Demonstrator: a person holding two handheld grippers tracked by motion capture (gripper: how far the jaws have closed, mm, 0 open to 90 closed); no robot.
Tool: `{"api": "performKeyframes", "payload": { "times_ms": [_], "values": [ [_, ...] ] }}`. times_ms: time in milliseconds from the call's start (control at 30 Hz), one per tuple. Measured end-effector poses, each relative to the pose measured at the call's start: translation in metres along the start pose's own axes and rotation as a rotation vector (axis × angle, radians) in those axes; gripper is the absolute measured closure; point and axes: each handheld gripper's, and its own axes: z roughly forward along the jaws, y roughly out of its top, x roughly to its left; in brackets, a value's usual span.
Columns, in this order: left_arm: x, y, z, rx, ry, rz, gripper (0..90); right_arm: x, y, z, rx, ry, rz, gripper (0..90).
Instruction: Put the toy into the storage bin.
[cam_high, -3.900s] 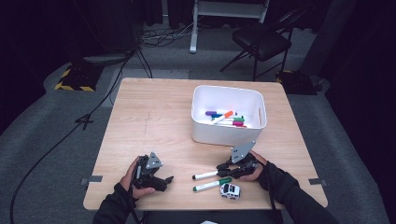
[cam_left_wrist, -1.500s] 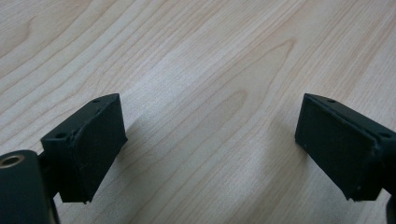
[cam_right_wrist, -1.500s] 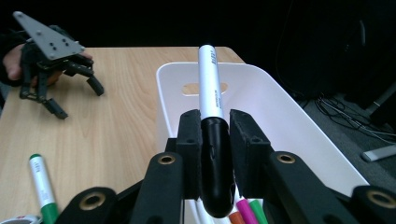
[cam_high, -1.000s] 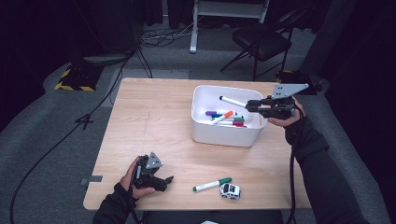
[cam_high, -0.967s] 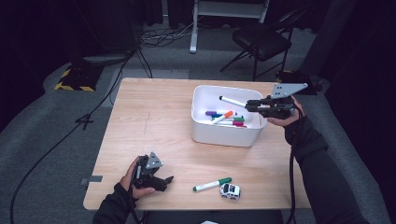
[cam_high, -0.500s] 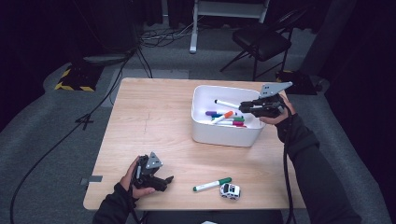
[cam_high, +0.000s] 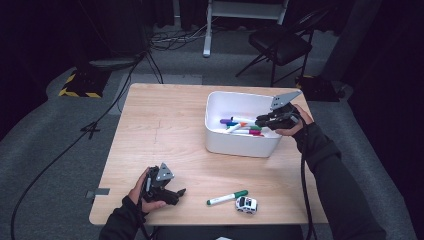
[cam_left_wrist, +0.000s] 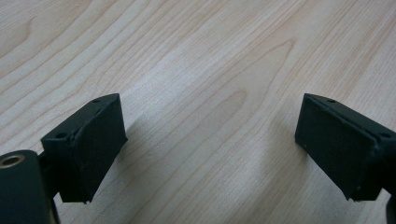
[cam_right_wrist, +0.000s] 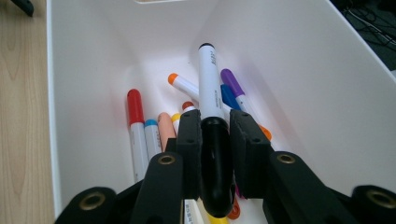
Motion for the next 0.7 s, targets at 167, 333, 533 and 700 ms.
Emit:
{"api": "performKeyframes", "payload": {
  "times_ms": [167,333,533,700],
  "values": [
    [-0.0001,0.0,0.0,0.001,0.0,-0.001,8.9,0.0003,-0.0023,-0.0001,0.051,0.016,-0.011,75.1],
    [-0.0001,0.0,0.0,0.001,-0.001,-0.001,8.9,0.0,-0.0057,-0.0026,0.084,0.022,-0.003,75.1],
    [0.0,0.0,-0.0001,0.001,0.0,0.0,8.9,-0.0005,-0.0056,-0.0057,0.095,0.016,-0.004,75.0],
    [0.0001,0.0,-0.0001,0.0,0.002,0.001,8.9,-0.001,-0.006,-0.006,0.092,0.015,0.003,75.1]
  ]
}}
